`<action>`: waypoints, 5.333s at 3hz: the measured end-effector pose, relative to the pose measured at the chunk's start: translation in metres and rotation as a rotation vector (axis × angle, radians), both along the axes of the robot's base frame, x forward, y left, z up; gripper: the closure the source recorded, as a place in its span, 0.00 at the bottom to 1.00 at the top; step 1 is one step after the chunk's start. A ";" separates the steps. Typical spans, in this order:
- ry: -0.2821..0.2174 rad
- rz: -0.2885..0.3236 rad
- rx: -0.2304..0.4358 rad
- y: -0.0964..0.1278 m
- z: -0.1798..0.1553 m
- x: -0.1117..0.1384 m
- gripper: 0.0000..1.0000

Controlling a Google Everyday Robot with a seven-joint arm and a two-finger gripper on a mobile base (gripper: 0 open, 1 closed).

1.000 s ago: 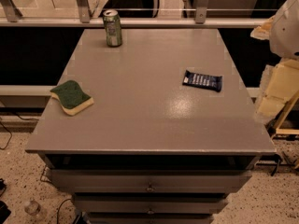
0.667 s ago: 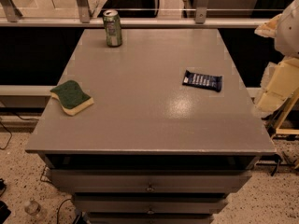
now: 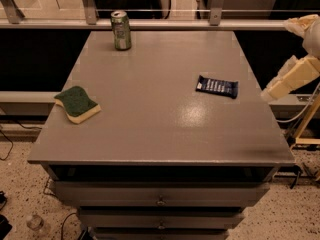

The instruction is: Move rxbar blueberry near sponge

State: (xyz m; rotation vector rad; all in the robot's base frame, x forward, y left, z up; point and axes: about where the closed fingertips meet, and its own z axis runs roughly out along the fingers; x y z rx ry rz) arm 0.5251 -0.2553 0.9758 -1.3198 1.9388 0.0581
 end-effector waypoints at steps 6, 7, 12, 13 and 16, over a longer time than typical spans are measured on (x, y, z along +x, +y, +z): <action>0.097 0.196 0.347 0.053 -0.079 0.076 0.00; 0.072 0.209 0.385 0.052 -0.086 0.082 0.00; 0.074 0.209 0.477 0.044 -0.135 0.112 0.00; 0.083 0.212 0.479 0.047 -0.140 0.111 0.00; 0.112 0.215 0.500 0.051 -0.158 0.111 0.15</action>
Offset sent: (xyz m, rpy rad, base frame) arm 0.0260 -0.0027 -0.0072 0.1039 -0.0394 0.0061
